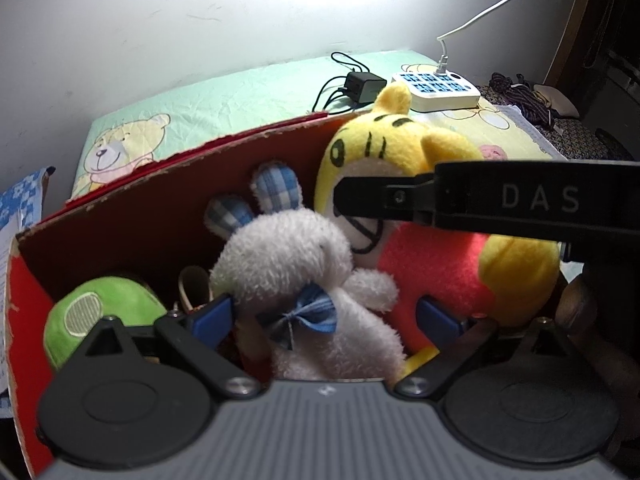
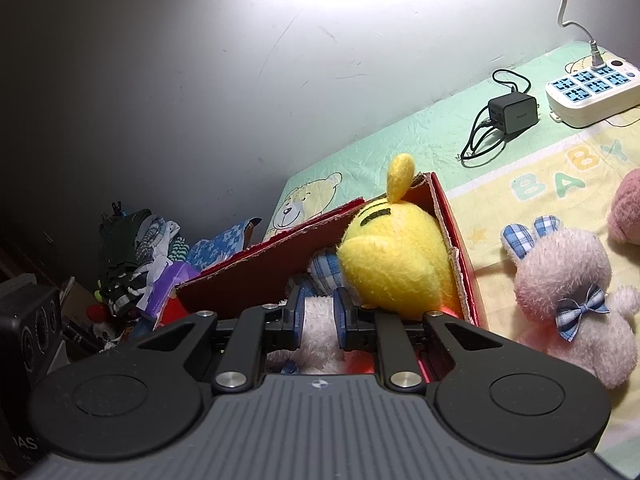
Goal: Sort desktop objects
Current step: 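Lower the white bunny into the box beside the tiger plush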
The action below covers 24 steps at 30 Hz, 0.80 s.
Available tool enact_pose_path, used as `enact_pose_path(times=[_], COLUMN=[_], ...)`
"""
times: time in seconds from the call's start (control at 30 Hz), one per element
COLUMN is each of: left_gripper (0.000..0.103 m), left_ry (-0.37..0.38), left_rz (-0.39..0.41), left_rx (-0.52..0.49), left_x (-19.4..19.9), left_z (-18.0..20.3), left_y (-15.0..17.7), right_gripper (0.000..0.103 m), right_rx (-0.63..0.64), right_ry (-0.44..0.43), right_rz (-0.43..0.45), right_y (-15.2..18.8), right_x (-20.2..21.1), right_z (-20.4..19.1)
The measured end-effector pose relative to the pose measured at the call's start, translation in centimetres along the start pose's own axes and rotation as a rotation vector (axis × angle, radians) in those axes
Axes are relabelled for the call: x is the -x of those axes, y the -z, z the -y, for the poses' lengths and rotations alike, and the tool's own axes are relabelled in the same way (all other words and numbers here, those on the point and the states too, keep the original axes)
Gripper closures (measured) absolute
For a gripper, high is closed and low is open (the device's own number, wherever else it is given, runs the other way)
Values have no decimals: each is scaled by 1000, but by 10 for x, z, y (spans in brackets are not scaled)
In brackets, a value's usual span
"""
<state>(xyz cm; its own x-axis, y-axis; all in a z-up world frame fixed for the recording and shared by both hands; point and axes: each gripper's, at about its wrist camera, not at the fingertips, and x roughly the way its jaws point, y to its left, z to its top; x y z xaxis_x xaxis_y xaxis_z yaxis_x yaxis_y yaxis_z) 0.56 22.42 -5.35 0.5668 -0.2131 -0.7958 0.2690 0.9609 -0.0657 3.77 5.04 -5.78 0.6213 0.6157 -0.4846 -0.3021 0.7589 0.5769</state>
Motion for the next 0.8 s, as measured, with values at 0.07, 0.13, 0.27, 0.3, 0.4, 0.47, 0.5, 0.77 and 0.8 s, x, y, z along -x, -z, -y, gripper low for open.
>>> enact_pose_path(times=[0.07,0.13,0.27,0.3,0.4,0.47,0.5,0.77,0.8], left_gripper=[6,5,4,4,4,4,4,3,3], left_ry=[-2,-5,-19,-24,-27,-15,-8,-29,-25], left_rz=[-2,-4,-6,-6,-5,-2,2,19,22], left_rx=[3,7,9,10,13,22,28,74,79], left_x=[1,1,3,4,6,8,9,16,17], left_z=[-1,-1,-4,-4,-7,-9,-10,-20,-22], left_y=[0,0,2,3,4,5,5,8,9], right_gripper=[87,87,87,87,87,87,87,87,87], right_rx=[1,4,12,12,8,7,8,19,20], right_ry=[0,2,8,9,10,13,15,30,32], right_rz=[0,1,3,4,5,6,6,7,8], right_y=[0,0,0,0,0,0,0,1,2], right_x=[0,0,-1,-1,-1,-1,-2,-3,-3], right_z=[0,0,0,0,-1,-1,-1,-3,-4])
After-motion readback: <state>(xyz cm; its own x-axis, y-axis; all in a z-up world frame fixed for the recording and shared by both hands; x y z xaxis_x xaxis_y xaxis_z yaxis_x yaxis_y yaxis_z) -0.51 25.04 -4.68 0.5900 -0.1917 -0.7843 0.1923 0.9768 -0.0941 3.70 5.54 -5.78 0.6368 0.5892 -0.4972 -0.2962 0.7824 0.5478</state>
